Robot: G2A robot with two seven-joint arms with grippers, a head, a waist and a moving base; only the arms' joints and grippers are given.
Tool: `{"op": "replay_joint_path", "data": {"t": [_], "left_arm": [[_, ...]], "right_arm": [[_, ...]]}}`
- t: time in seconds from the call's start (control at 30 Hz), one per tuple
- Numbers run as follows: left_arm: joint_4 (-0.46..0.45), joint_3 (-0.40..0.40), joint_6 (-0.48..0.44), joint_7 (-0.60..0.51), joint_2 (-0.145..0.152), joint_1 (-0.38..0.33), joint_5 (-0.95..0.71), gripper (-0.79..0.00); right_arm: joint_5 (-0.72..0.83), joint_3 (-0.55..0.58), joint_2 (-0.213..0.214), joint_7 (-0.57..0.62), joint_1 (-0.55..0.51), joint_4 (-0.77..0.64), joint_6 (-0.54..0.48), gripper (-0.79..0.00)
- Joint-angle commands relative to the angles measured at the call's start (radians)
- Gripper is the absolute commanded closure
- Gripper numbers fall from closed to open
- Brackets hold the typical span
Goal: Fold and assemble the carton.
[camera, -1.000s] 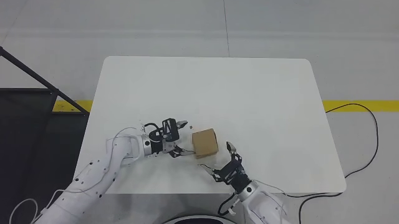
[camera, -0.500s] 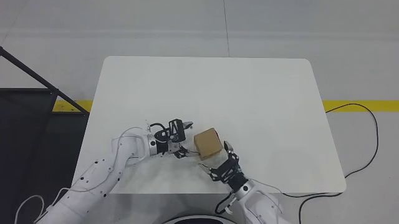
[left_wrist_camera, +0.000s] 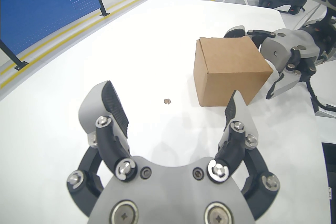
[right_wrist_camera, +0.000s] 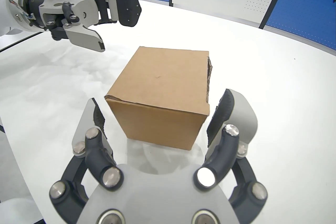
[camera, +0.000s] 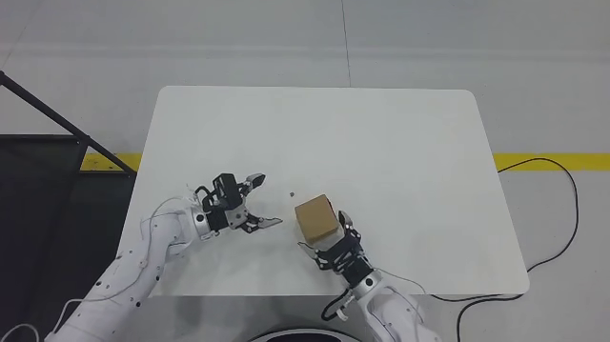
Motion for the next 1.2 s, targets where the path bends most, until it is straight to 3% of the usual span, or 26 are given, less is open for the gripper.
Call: {"op": "replay_joint_path", "data": {"t": [0.0, 0.43, 0.6, 0.7, 0.77, 1.17], "left_arm": [[0.001, -0.003, -0.005, 0.006, 0.001, 0.002, 0.0, -0.785], [0.016, -0.006, -0.021, 0.033, 0.0, 0.0, 0.008, -0.785], [0.019, -0.006, -0.023, 0.034, -0.001, -0.002, 0.012, -0.785], [0.021, -0.005, -0.024, 0.035, -0.002, -0.004, 0.013, -0.785], [0.022, -0.005, -0.023, 0.033, -0.002, -0.006, 0.012, -0.785], [0.018, -0.007, -0.029, 0.023, -0.004, -0.009, 0.011, -0.785]], "right_arm": [[0.002, -0.01, -0.004, 0.0, 0.004, 0.007, 0.022, -0.785], [0.001, -0.04, -0.023, -0.016, 0.035, 0.053, 0.08, -0.785], [0.007, -0.038, -0.026, -0.028, 0.035, 0.059, 0.089, -0.742], [0.012, -0.033, -0.027, -0.037, 0.033, 0.062, 0.092, -0.628], [0.014, -0.03, -0.028, -0.039, 0.034, 0.063, 0.09, -0.394], [-0.006, -0.001, -0.022, -0.066, 0.006, 0.025, 0.071, -0.354]]}}
